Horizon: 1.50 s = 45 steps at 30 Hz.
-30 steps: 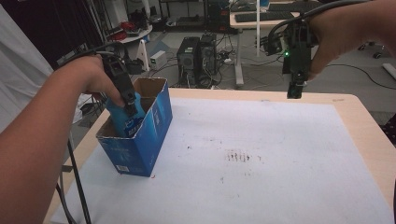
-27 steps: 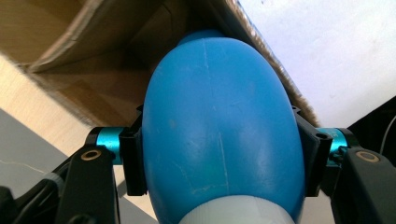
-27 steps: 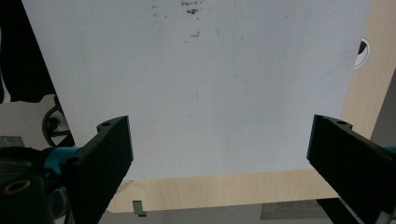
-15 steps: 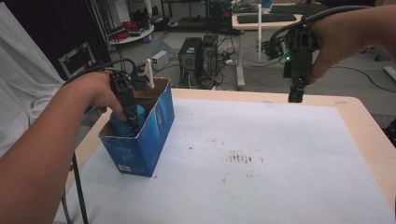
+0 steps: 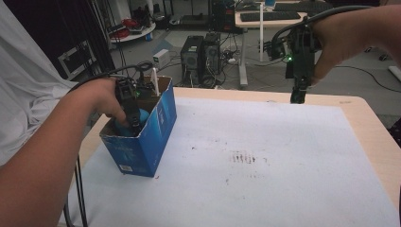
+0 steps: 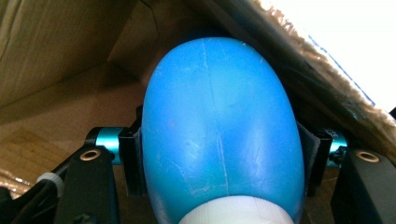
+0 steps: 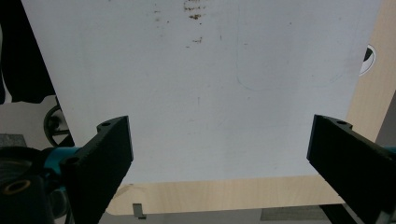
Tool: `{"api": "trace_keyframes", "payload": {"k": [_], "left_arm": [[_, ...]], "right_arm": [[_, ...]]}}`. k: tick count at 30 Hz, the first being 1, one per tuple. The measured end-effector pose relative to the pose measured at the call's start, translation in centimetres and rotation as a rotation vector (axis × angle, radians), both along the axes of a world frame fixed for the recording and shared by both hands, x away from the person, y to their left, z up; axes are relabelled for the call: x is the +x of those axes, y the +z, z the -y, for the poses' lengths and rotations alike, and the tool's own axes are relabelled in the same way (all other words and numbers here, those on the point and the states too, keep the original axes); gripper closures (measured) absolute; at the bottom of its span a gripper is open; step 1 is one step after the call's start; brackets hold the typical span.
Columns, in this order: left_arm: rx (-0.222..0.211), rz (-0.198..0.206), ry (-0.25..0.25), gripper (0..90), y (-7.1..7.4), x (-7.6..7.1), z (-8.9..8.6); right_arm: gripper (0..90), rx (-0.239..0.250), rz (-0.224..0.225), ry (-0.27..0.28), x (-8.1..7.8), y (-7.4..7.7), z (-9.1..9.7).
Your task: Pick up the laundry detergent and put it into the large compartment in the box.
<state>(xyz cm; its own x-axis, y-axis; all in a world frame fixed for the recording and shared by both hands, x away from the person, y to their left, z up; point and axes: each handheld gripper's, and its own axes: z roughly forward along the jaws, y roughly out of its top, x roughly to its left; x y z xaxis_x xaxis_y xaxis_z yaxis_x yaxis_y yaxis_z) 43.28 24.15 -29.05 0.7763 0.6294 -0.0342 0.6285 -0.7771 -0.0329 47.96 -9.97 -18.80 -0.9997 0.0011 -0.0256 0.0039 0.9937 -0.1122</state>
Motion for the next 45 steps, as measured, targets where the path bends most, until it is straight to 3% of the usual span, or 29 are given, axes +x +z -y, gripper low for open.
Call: {"api": "trace_keyframes", "payload": {"k": [22,29,35,45], "left_arm": [[-0.013,-0.021,0.039,29.3,0.4,0.4,-0.5],[-0.022,-0.009,0.047,26.2,1.3,0.2,-0.5],[-0.014,-0.022,0.045,25.8,2.1,0.1,-0.5],[-0.002,0.018,0.064,18.0,4.6,-0.6,-0.4]], "right_arm": [[6.1,-0.001,-0.006,-0.008,0.1,-0.4,0.4],[6.0,0.006,-0.006,-0.002,0.0,-0.3,0.4],[6.0,0.005,-0.001,-0.005,0.0,-0.3,0.4],[6.0,0.007,-0.001,0.001,-0.3,-0.1,0.3]]}}
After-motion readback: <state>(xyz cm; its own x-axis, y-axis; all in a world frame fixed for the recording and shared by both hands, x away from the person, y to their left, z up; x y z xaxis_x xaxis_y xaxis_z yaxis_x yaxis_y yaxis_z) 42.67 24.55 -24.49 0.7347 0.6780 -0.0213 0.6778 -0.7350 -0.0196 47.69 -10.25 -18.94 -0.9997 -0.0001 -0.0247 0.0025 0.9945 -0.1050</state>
